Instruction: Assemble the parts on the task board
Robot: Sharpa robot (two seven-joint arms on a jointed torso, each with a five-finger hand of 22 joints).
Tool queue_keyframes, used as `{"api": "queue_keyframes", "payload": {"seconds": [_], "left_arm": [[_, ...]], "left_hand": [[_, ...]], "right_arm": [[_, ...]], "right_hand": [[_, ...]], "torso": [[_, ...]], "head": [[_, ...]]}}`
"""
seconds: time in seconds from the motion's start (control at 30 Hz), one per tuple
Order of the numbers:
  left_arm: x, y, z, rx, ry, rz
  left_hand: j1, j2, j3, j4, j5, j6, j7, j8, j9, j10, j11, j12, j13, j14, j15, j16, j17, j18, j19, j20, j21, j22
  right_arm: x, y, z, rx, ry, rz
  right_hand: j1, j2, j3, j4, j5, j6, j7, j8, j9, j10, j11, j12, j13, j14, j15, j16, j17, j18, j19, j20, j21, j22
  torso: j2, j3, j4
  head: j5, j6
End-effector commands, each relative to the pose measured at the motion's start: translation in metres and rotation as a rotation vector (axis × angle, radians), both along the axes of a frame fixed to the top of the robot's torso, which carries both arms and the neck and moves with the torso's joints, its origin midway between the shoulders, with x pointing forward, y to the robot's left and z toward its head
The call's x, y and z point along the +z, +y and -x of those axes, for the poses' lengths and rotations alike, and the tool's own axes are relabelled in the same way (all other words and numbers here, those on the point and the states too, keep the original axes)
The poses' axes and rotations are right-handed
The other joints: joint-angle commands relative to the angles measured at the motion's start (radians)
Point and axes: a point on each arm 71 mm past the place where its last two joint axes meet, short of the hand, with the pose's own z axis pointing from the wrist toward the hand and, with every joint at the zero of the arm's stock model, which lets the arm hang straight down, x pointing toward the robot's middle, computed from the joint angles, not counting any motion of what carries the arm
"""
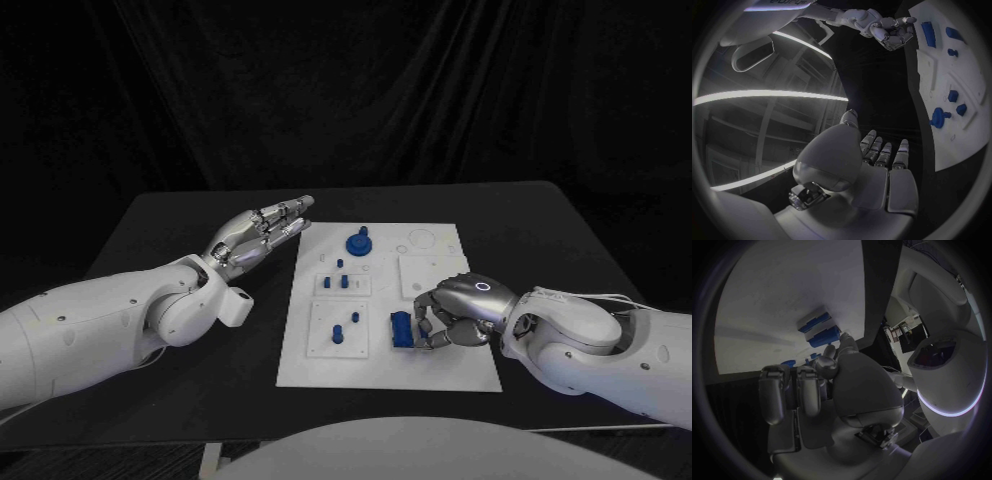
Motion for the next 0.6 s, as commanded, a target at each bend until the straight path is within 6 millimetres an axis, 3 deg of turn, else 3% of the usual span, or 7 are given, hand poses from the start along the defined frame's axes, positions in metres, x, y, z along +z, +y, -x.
{"api": "queue_keyframes", "payload": {"seconds": [0.03, 0.1, 0.23, 0.6], "left_arm": [[0.0062, -0.0011, 0.0014, -0.012, -0.058, 0.08], [0.0058, -0.001, 0.0015, -0.012, -0.056, 0.079], [0.0048, -0.0007, 0.0017, -0.014, -0.051, 0.078], [0.0021, -0.0009, 0.003, -0.02, -0.039, 0.078]], "left_hand": [[0.012, -0.002, 0.009, 0.0, 0.005, 0.007, 0.002, 0.003, 0.002, -0.001, 0.01, 0.005, 0.002, 0.0, 0.005, 0.0, 0.0, 0.018, 0.0, 0.007, -0.005, 0.001], [0.014, -0.002, 0.01, 0.0, 0.006, 0.009, 0.003, 0.003, 0.002, 0.0, 0.012, 0.007, 0.002, 0.0, 0.006, 0.0, 0.0, 0.019, 0.001, 0.008, -0.004, 0.002], [0.016, -0.002, 0.011, -0.001, 0.008, 0.011, 0.004, 0.003, 0.002, 0.0, 0.013, 0.008, 0.002, 0.001, 0.008, 0.001, 0.0, 0.019, 0.001, 0.008, -0.004, 0.001], [0.026, -0.002, 0.018, -0.005, 0.014, 0.016, 0.009, 0.004, 0.003, 0.001, 0.018, 0.012, 0.002, 0.001, 0.012, 0.003, 0.001, 0.019, 0.001, 0.01, -0.004, 0.002]], "right_arm": [[-0.0014, 0.0012, -0.0007, -0.014, -0.017, 0.018], [-0.0015, 0.0024, -0.0009, -0.013, -0.019, 0.015], [-0.0019, 0.0056, -0.0017, -0.014, -0.025, 0.008], [-0.0047, 0.011, -0.0031, -0.013, -0.026, 0.003]], "right_hand": [[-0.005, -0.001, -0.006, 0.008, -0.031, -0.005, 0.0, 0.007, 0.015, 0.161, -0.061, 0.314, 0.842, 0.104, -0.007, 0.002, 0.263, -0.014, 0.106, 0.003, 0.0, 0.26], [-0.015, -0.002, -0.009, 0.01, -0.062, -0.003, 0.0, 0.008, 0.029, 0.161, -0.06, 0.314, 0.842, 0.104, -0.006, 0.002, 0.263, -0.014, 0.106, 0.003, 0.0, 0.26], [-0.024, 0.001, -0.008, 0.012, -0.072, 0.002, -0.002, 0.01, 0.039, 0.161, -0.059, 0.314, 0.842, 0.104, -0.005, 0.002, 0.263, -0.014, 0.104, 0.004, -0.002, 0.259], [-0.023, 0.009, -0.004, 0.006, -0.034, 0.009, -0.006, 0.01, 0.06, 0.161, -0.059, 0.314, 0.842, 0.104, -0.004, 0.002, 0.263, -0.013, 0.102, 0.005, -0.004, 0.257]], "torso": [[0.001, 0.0004, 0.0011], [0.001, 0.0003, 0.0009], [0.001, -0.0001, 0.0001], [0.001, 0.0003, 0.001]], "head": [[-0.001, 0.0], [-0.002, 0.0], [-0.001, 0.0], [-0.003, 0.0]]}}
